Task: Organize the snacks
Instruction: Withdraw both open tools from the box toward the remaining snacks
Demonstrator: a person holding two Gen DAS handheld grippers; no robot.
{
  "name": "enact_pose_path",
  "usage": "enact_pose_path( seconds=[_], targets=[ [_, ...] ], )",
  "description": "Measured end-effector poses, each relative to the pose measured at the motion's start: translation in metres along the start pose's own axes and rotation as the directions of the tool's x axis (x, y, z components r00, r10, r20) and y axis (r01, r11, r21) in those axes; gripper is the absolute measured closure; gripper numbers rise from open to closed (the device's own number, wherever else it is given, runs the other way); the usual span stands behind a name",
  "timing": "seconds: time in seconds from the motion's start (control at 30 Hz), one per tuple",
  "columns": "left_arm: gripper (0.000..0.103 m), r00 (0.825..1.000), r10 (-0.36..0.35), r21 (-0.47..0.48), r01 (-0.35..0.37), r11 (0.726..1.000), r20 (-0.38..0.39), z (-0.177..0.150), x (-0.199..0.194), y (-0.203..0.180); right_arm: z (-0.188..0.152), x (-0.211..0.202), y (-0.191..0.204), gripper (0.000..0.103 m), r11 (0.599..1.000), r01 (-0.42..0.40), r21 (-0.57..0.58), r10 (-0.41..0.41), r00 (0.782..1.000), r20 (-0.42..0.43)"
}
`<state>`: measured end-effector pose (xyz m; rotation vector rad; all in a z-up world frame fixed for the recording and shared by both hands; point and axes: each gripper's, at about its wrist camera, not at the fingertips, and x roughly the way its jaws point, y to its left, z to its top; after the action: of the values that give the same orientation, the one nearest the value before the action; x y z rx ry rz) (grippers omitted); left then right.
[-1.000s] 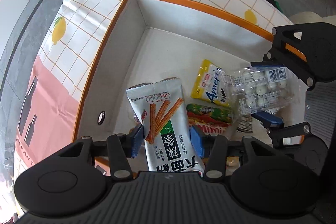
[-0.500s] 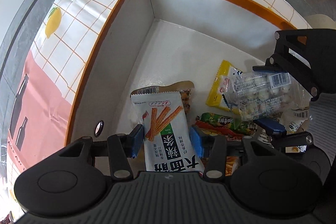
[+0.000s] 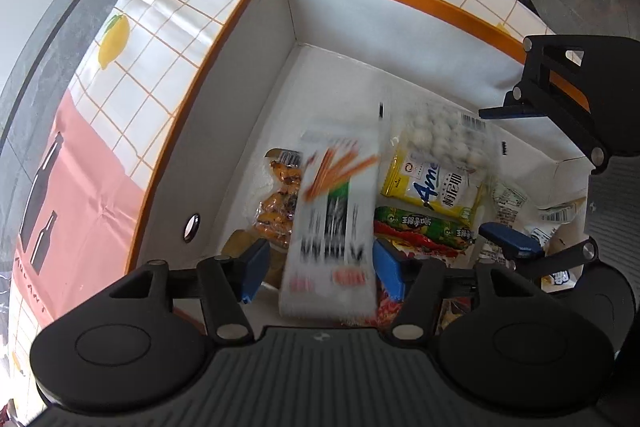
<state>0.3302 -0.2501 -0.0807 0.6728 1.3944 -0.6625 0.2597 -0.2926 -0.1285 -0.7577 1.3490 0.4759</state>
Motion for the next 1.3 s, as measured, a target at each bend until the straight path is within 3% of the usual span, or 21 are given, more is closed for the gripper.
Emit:
enact_pose_path(
  seconds=[0.37, 0.83, 1.3],
  targets=[
    [0.032, 0.998, 0.038, -0.028, -0.037, 0.999, 0.053, -0.037, -0.052, 0.002, -0.004, -0.041, 0.026, 0.033, 0.999, 0.040, -0.032, -0.039, 0.999, 0.024],
    [0.032, 0.988, 0.100, -0.134, -0.083, 0.988, 0.121, -0.115, -0.111, 0.021, -0.002, -0.106, 0.078, 0.033, 0.992, 0.108, -0.066, -0.102, 0.990, 0.093],
    [0.031, 0.975, 0.160, -0.362, -0.096, 0.927, 0.151, -0.231, -0.123, 0.084, 0.042, -0.135, 0.138, 0.033, 0.997, 0.039, -0.064, -0.023, 0.973, 0.231]
  ],
)
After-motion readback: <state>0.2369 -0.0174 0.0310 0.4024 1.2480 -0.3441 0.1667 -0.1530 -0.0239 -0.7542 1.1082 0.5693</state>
